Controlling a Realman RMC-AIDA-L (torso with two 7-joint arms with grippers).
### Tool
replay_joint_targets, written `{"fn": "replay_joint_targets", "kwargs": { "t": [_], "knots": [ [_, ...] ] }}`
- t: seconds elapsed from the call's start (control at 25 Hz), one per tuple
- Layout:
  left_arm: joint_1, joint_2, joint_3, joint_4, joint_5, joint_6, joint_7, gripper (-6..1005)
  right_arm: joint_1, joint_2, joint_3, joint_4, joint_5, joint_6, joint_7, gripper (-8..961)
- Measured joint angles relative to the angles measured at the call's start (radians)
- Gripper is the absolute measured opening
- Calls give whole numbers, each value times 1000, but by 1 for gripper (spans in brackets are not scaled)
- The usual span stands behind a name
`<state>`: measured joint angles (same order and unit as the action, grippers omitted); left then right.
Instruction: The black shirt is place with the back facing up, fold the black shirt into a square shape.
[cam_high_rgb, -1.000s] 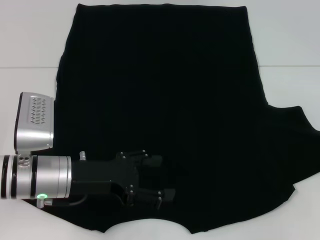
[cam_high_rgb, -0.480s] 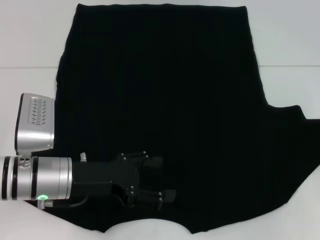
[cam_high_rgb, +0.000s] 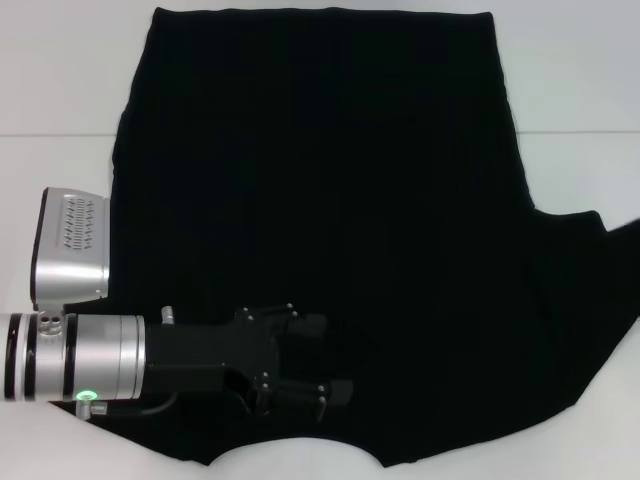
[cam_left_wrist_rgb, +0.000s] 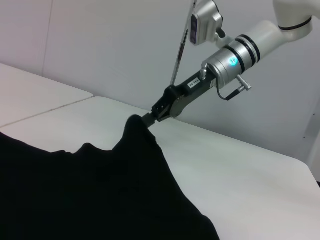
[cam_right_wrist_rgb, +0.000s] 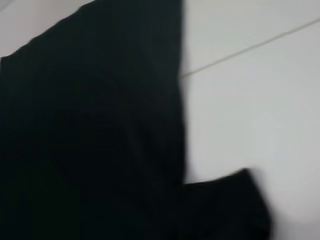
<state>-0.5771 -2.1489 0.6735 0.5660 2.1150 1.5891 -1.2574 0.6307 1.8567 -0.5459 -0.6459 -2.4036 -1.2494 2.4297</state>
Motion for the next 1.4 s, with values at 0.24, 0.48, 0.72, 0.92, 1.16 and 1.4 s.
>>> {"fn": "replay_joint_targets", "kwargs": {
  "t": [0.24, 0.48, 0.72, 0.92, 1.16, 1.4],
  "knots": [
    [-4, 0, 0, 0, 0, 0, -10, 933, 109, 34, -64, 9, 7, -3, -2, 8],
    [-9, 1, -1, 0, 0, -5, -27, 932, 239, 79, -162, 45, 5, 38, 9, 9],
    [-4, 2, -2, 0, 0, -36, -36, 930, 310, 110, -203, 41, 8, 31, -43, 77],
    [-2, 1, -7, 0, 0, -40, -36, 929, 305, 106, -194, 19, 23, 29, -42, 257],
    [2, 13, -60, 9, 1, -42, -80, 927, 225, 85, -186, 21, 146, -1, -96, 511],
    [24, 48, -82, 66, 9, -28, -237, 926, 127, 103, -185, 25, 300, -72, -256, 710]
  ]
}}
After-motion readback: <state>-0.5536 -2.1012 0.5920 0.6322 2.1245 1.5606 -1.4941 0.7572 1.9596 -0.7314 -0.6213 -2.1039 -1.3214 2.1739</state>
